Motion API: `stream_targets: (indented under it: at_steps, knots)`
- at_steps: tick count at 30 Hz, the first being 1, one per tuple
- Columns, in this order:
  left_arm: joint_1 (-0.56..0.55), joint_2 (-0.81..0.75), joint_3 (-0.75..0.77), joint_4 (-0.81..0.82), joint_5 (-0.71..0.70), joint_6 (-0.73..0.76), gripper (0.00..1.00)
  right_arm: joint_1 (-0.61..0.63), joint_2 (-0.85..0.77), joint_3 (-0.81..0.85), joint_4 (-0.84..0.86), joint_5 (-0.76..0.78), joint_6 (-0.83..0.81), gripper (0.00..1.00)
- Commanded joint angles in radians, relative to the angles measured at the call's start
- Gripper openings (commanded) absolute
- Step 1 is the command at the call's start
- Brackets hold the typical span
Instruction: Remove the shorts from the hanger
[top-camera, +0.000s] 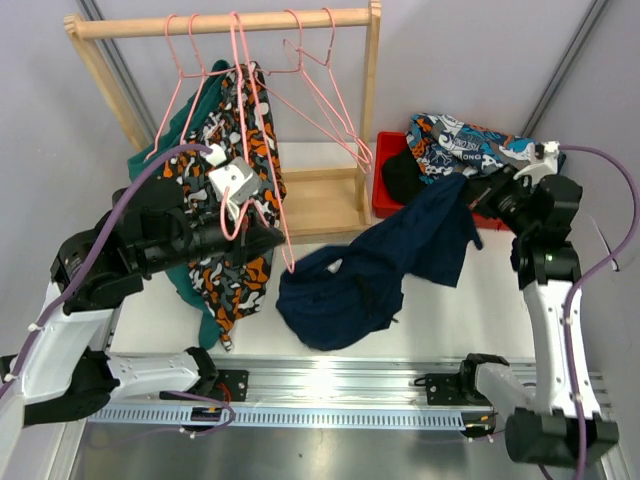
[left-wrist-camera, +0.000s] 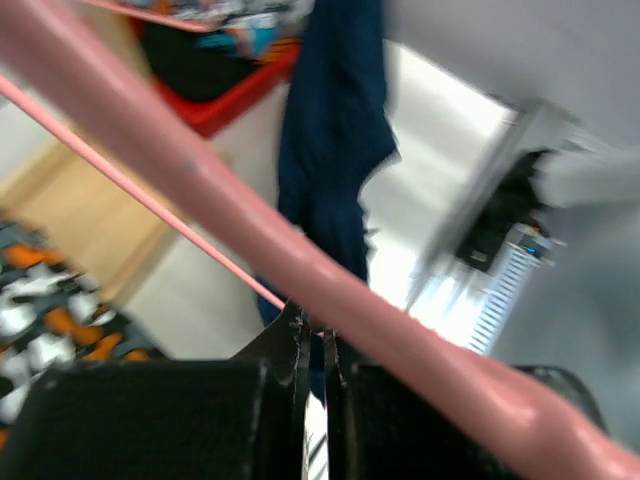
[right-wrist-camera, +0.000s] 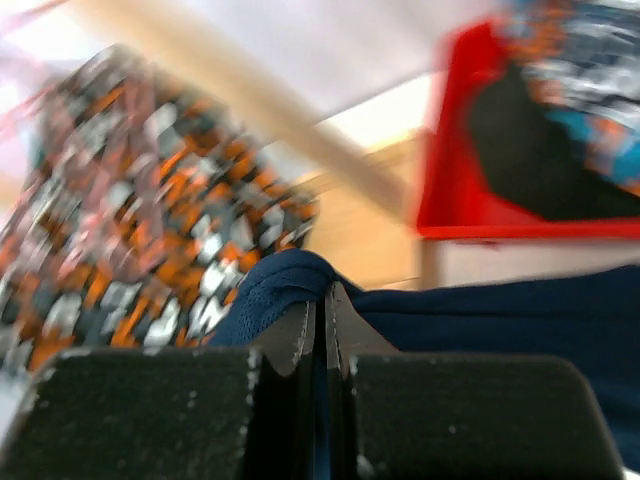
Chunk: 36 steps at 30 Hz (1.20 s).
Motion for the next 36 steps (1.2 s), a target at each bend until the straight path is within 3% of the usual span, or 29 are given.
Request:
stream_targets:
  at_steps: [1, 4, 10, 17, 21, 25, 26, 27, 28, 29, 30, 32, 33, 34, 36]
  knots:
    - [-0.008, 0.026, 0.028, -0.073, -0.298, 0.013, 0.0, 0.082, -0.072, 0.06, 0.107, 0.112, -0.08, 0.0]
    - [0.017, -0.001, -0.041, -0.099, -0.331, -0.018, 0.0, 0.058, -0.005, 0.184, 0.067, 0.185, -0.088, 0.0]
    - [0.133, -0.077, -0.218, -0.043, -0.036, -0.058, 0.0, 0.018, 0.28, 0.558, 0.069, 0.197, -0.081, 0.0]
    - [0.265, -0.078, -0.402, 0.045, 0.188, -0.047, 0.0, -0.04, 0.622, 0.92, 0.292, 0.189, 0.082, 0.0]
    - [0.308, -0.034, -0.462, 0.121, 0.293, -0.055, 0.0, -0.042, 0.81, 1.063, 0.43, 0.243, 0.123, 0.0]
    - [0.351, 0.034, -0.477, 0.151, 0.312, -0.047, 0.0, -0.048, 0.983, 1.134, 0.547, 0.252, 0.169, 0.0]
    - [0.371, 0.054, -0.453, 0.151, 0.317, -0.043, 0.0, -0.048, 1.049, 1.154, 0.503, 0.249, 0.174, 0.08]
    - [0.38, 0.075, -0.419, 0.141, 0.315, -0.041, 0.0, -0.05, 1.087, 1.192, 0.436, 0.222, 0.171, 0.3]
    - [0.402, 0.131, -0.396, 0.134, 0.327, -0.038, 0.0, -0.048, 1.124, 1.267, 0.276, 0.206, 0.168, 0.62]
    - [0.411, 0.164, -0.367, 0.122, 0.326, -0.033, 0.0, -0.047, 1.155, 1.289, 0.189, 0.197, 0.166, 0.86]
    - [0.422, 0.193, -0.274, 0.112, 0.323, -0.032, 0.0, -0.043, 1.184, 1.292, 0.114, 0.191, 0.148, 0.87]
    - [0.455, 0.258, -0.223, 0.123, 0.289, -0.036, 0.0, -0.027, 1.148, 1.108, 0.064, 0.194, 0.122, 0.85]
    - [0.469, 0.276, -0.145, 0.121, 0.288, -0.039, 0.0, -0.021, 1.041, 0.982, 0.116, 0.199, 0.113, 0.85]
    - [0.491, 0.316, -0.116, 0.112, 0.294, -0.039, 0.0, -0.014, 0.97, 0.682, 0.297, 0.202, 0.117, 0.86]
    - [0.495, 0.357, 0.016, 0.068, 0.259, -0.03, 0.0, -0.002, 0.762, 0.404, 0.49, 0.211, 0.168, 0.87]
